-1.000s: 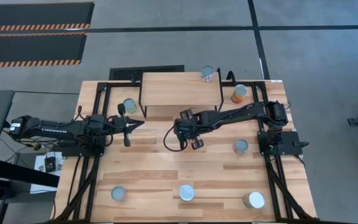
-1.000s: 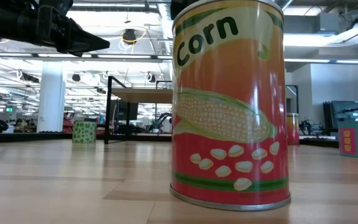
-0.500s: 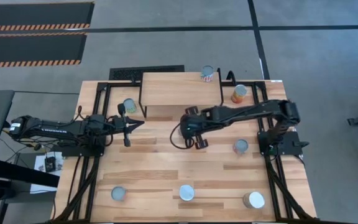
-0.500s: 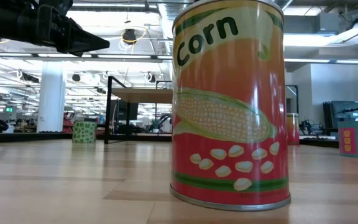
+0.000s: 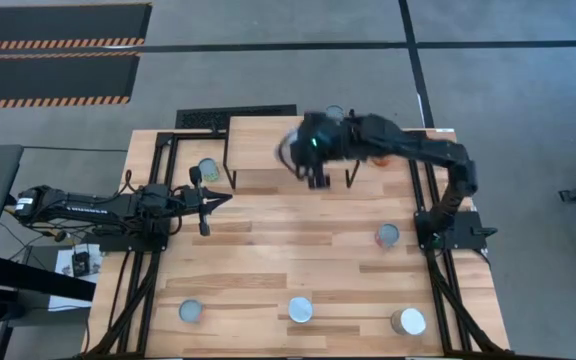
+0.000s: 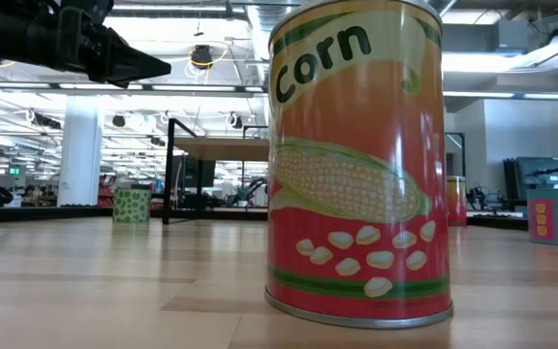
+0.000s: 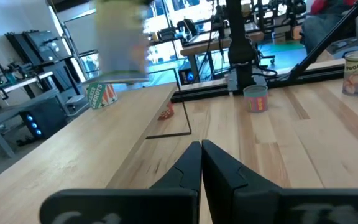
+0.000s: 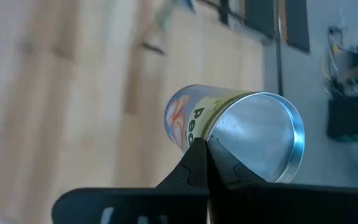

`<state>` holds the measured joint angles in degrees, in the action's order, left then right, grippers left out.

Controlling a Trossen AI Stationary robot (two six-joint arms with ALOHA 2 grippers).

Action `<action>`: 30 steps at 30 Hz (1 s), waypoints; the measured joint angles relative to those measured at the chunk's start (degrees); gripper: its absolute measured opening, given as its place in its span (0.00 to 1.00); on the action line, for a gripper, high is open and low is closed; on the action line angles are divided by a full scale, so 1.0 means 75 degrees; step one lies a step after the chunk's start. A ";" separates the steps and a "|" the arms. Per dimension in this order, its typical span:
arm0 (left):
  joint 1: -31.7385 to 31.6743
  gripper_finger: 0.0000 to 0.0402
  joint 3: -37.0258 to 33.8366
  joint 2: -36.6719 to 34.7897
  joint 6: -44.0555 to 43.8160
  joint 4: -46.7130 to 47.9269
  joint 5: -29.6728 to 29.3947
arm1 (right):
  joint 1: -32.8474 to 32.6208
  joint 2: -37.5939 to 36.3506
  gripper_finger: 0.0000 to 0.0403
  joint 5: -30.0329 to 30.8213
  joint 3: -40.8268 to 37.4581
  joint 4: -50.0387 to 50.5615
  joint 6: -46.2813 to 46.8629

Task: Pick and place cans onto a shelf
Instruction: Put the top canned peaches on the shelf

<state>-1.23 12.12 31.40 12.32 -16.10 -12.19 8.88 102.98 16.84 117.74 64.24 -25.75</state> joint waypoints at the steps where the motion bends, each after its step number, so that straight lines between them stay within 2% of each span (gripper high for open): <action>1: 0.0000 0.00 0.0000 -0.0001 0.0000 -0.0002 0.0000 | 0.0258 0.0148 0.01 -0.0003 0.0222 0.0171 -0.0157; 6: 0.0000 0.00 0.0000 -0.0003 0.0003 0.0014 0.0000 | 0.1437 0.0915 0.01 -0.0029 0.0913 0.0488 -0.0903; 11: 0.0000 0.00 0.0000 0.0000 0.0052 0.0043 0.0051 | 0.2166 0.1458 0.01 -0.0289 0.1250 0.0685 -0.1233; 19: 0.0000 0.00 0.0000 0.0000 0.0067 0.0050 0.0160 | 0.2651 0.1679 0.01 -0.0577 0.1384 0.0707 -0.1181; 30: 0.0000 0.00 0.0000 -0.0002 0.0040 0.0041 0.0154 | 0.2853 0.1682 0.02 -0.0939 0.1381 0.0735 -0.1026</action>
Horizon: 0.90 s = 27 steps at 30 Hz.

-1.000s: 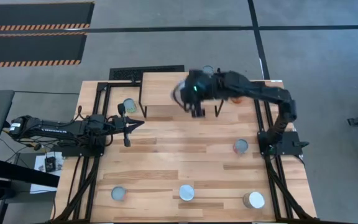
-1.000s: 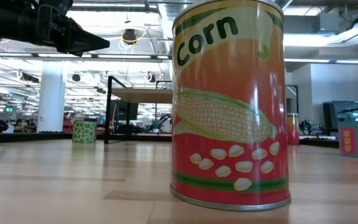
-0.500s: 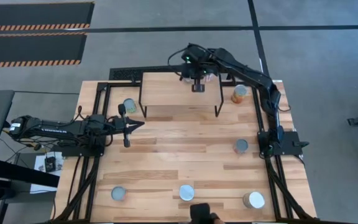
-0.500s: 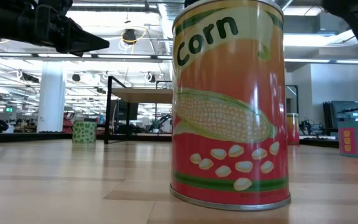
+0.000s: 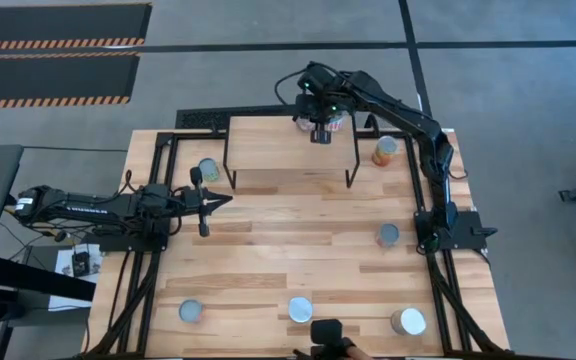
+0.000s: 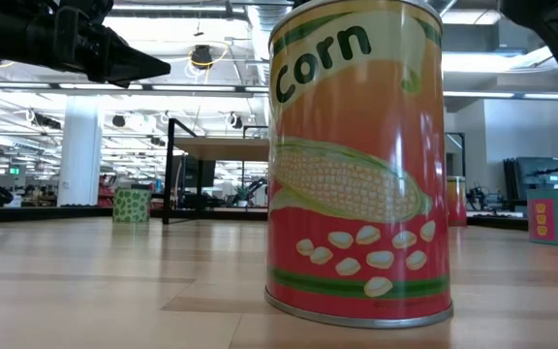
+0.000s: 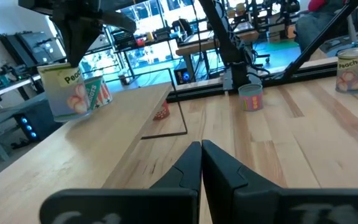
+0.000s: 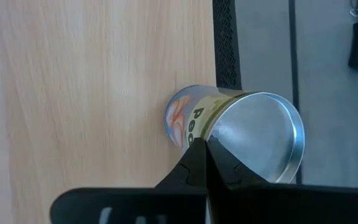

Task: Pick and place cans onto a shelf
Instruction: Put the top canned peaches on the shelf

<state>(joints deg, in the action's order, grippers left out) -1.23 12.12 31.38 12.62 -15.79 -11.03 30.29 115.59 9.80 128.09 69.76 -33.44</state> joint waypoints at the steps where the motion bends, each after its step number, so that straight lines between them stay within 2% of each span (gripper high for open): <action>1: 0.0000 0.00 0.0000 0.0001 -0.0017 0.0000 0.0000 | 0.0013 0.0000 0.02 -0.0035 0.0000 0.0000 0.0054; 23: 0.0003 0.00 0.0000 0.0000 -0.0051 -0.0061 -0.0015 | 0.0084 0.0000 0.02 -0.0111 0.0000 0.0034 0.0258; 27: 0.0003 0.00 0.0000 -0.0001 -0.0106 -0.0061 -0.0007 | 0.0067 0.0000 0.06 -0.0113 0.0000 0.0024 0.0261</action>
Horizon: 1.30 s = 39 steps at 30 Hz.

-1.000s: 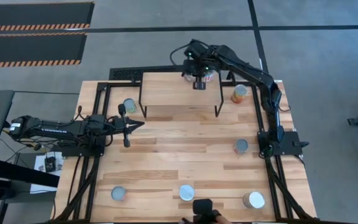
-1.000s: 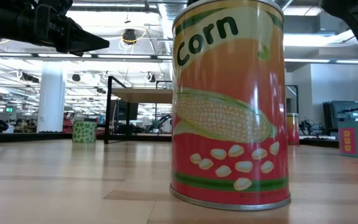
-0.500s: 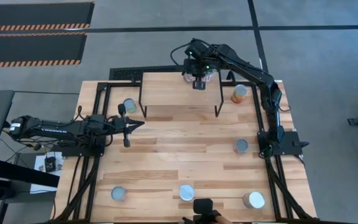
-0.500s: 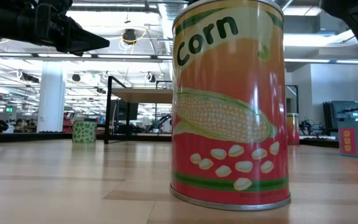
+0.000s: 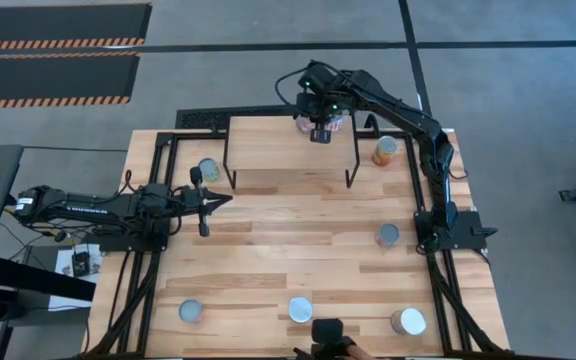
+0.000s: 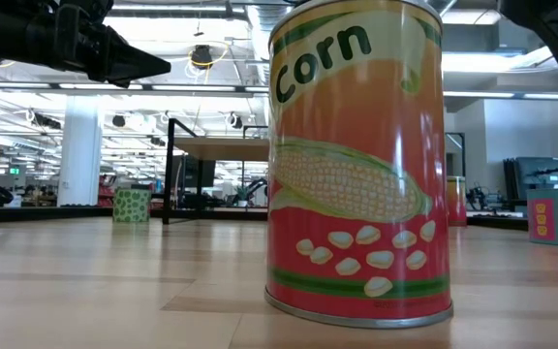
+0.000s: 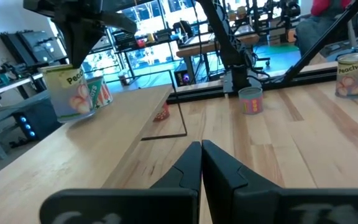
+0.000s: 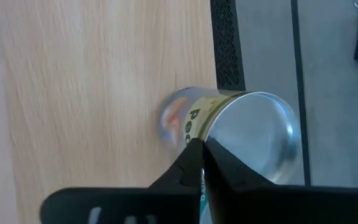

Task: Pick and place cans onto a shelf
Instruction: Put the top canned peaches on the shelf, then put the small canned corn on the shelf

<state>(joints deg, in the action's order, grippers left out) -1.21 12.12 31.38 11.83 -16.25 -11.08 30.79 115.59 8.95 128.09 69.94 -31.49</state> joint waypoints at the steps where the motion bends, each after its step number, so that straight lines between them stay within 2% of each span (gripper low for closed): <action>1: 0.0000 0.00 0.0000 0.0001 -0.0004 0.0001 0.0007 | 0.0000 0.0000 0.08 0.0001 0.0000 -0.0010 0.0000; 6: 0.0000 0.00 0.0000 0.0003 -0.0005 0.0003 0.0009 | 0.0000 -0.0001 0.15 0.0003 0.0000 -0.0099 0.0028; 16: 0.0000 0.00 0.0000 0.0001 -0.0002 0.0006 0.0007 | -0.0092 -0.0010 0.16 0.0048 0.0000 -0.0579 0.0160; 19: 0.0000 0.00 0.0000 0.0001 0.0017 0.0009 0.0004 | -0.0238 -0.0196 0.14 0.0047 -0.0015 -0.0448 0.0137; 23: 0.0000 0.00 0.0000 0.0000 0.0019 0.0034 0.0043 | -0.0329 -0.0698 0.03 -0.0121 0.0000 -0.0122 0.0366; 26: 0.0001 0.00 0.0000 0.0003 0.0010 0.0106 0.0187 | -0.0314 -0.1008 0.03 -0.0472 -0.0157 -0.0009 0.0684; 30: 0.0003 0.00 0.0000 0.0001 0.0005 0.0204 0.0221 | -0.0561 -0.1811 0.01 -0.0640 -0.1371 -0.0896 0.0856; 34: 0.0003 0.00 0.0000 0.0003 -0.0029 0.0268 0.0229 | -0.0937 -0.2869 0.01 -0.1228 -0.3483 -0.2902 0.1052; 39: 0.0003 0.00 0.0000 0.0001 -0.0077 0.0270 0.0280 | -0.1599 -0.4305 0.01 -0.1265 -0.6189 -0.5335 0.1434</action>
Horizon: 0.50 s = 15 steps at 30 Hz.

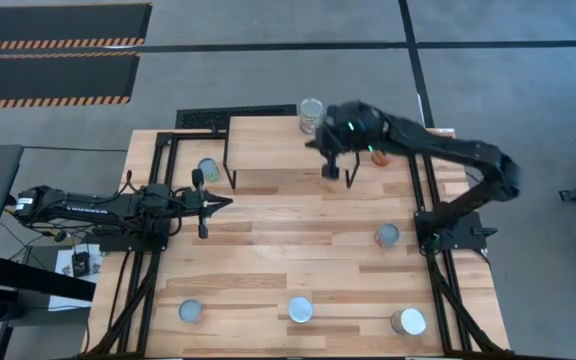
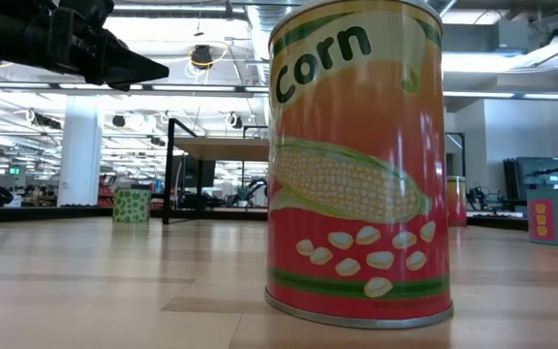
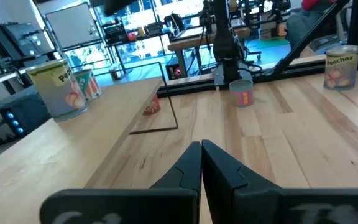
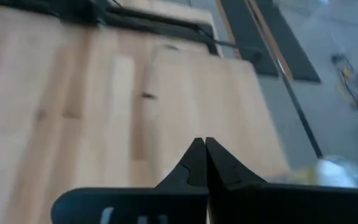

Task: Pick and place cans onto a shelf
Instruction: Put the small canned corn on the shelf

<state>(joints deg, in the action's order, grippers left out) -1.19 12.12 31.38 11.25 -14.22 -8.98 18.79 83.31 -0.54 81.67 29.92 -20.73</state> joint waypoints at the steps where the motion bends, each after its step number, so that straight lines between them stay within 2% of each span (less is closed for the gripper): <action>1: 0.0000 0.00 0.0000 -0.0001 0.0000 0.0001 0.0064 | -0.0165 -0.0286 0.01 0.0001 -0.0499 -0.0436 0.0134; 6: 0.0000 0.00 0.0000 0.0002 0.0009 -0.0016 0.0289 | -0.1314 -0.1475 0.01 0.0351 -0.2484 -0.2133 0.0750; 10: 0.0000 0.00 0.0015 0.0007 0.0009 -0.0045 0.0286 | -0.2470 -0.1940 0.01 0.1504 -0.3431 -0.2582 0.1092; 15: 0.0000 0.00 0.0020 0.0017 -0.0029 -0.0035 0.0288 | -0.3777 -0.2017 0.01 0.2726 -0.4024 -0.2593 0.1937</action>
<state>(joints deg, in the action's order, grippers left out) -1.19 12.27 31.51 11.03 -14.49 -6.81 -9.54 68.18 19.91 51.49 10.47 -6.20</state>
